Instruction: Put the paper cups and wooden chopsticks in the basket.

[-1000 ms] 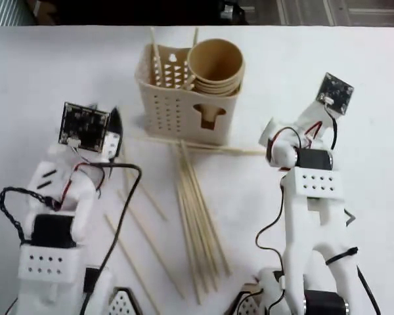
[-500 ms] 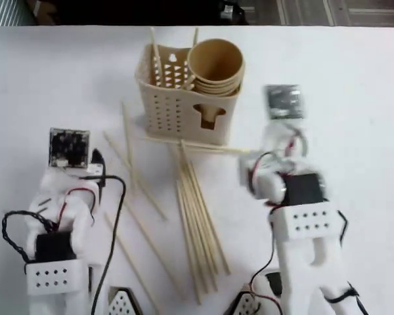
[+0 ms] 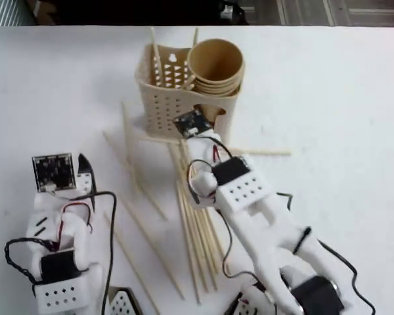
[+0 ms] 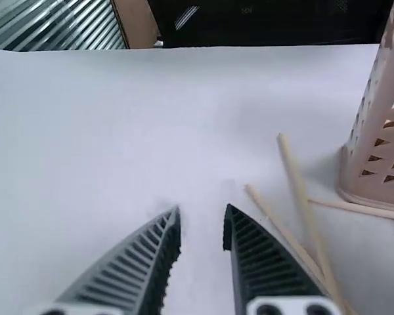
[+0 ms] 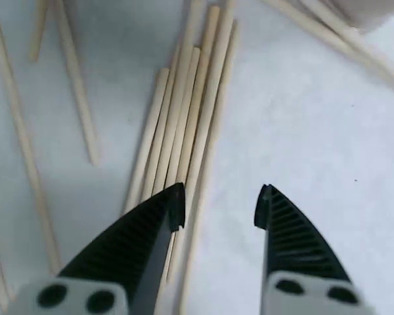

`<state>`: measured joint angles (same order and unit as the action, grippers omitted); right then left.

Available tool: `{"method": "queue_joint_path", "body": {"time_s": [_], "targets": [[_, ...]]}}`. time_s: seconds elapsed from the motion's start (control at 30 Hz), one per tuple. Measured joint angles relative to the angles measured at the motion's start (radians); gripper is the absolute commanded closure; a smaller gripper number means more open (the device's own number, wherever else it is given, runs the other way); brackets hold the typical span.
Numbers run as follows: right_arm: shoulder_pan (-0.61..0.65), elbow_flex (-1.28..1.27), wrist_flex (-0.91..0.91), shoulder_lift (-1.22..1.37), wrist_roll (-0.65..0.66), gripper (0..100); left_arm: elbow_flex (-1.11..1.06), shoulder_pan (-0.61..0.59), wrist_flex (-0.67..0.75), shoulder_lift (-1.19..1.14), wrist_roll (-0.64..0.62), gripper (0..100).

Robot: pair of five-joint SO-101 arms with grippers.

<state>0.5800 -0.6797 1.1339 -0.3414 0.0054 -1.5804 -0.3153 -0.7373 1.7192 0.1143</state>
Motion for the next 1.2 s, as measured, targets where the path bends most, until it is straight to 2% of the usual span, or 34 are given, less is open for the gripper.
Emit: {"method": "queue_joint_path", "body": {"time_s": [0.23, 0.47, 0.53, 0.67, 0.87, 1.2], "targets": [[0.029, 0.002, -0.135, 0.203, 0.000, 81.5, -0.003, 0.000, -0.054, 0.089, 0.000, 88], [0.035, 0.100, -0.149, 0.388, 0.000, 81.7, -0.003, 0.000, -0.054, 0.089, 0.000, 88], [0.037, 0.132, -0.149, 0.434, 0.002, 85.0, -0.003, 0.000, -0.054, 0.089, 0.000, 88], [0.011, 0.175, -0.146, 0.494, 0.002, 98.0, -0.003, 0.000, -0.054, 0.089, 0.000, 88], [0.003, 0.213, -0.101, 0.516, 0.101, 98.1, -0.003, 0.000, -0.054, 0.089, 0.000, 88], [0.009, 0.207, 0.052, 0.341, 0.120, 98.1, -0.003, 0.000, -0.054, 0.089, 0.000, 88]]}}
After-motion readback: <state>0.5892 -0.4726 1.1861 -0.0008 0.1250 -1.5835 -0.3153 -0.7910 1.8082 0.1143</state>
